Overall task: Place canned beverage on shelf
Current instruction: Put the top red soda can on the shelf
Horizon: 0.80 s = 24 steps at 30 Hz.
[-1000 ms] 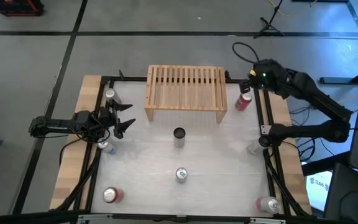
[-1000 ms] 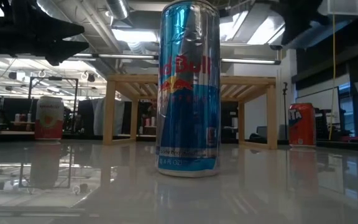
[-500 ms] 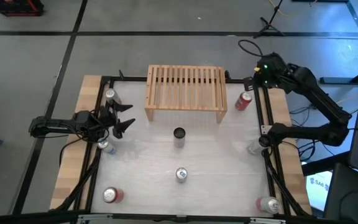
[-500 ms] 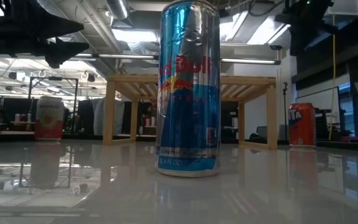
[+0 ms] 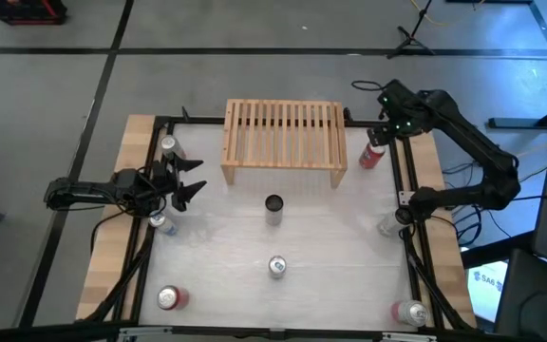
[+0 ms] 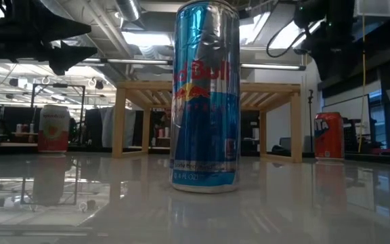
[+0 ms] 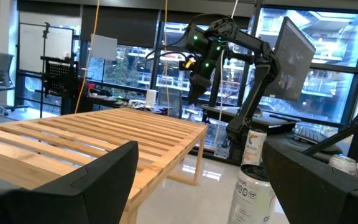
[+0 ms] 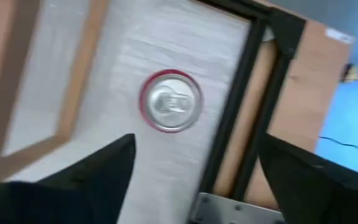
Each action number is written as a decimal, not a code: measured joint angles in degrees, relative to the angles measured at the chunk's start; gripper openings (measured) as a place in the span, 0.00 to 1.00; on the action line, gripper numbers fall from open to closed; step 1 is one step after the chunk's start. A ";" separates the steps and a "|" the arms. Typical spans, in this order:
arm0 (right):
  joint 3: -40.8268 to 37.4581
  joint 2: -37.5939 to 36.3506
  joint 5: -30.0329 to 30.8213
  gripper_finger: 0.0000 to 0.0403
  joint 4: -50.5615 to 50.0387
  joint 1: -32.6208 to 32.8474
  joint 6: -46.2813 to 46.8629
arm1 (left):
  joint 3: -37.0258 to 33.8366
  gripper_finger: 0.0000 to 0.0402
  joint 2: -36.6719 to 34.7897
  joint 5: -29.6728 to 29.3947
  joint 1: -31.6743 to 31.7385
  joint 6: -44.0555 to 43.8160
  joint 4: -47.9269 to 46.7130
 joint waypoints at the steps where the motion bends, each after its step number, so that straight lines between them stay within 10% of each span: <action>1: 0.00 0.10 1.07 0.86 -0.33 0.00 -0.01 | 0.00 0.84 0.00 0.00 0.00 -0.01 -0.01; 24: -7.11 1.23 -0.21 0.89 7.80 0.02 6.00 | 0.00 0.84 0.01 -0.70 0.02 -0.01 -0.30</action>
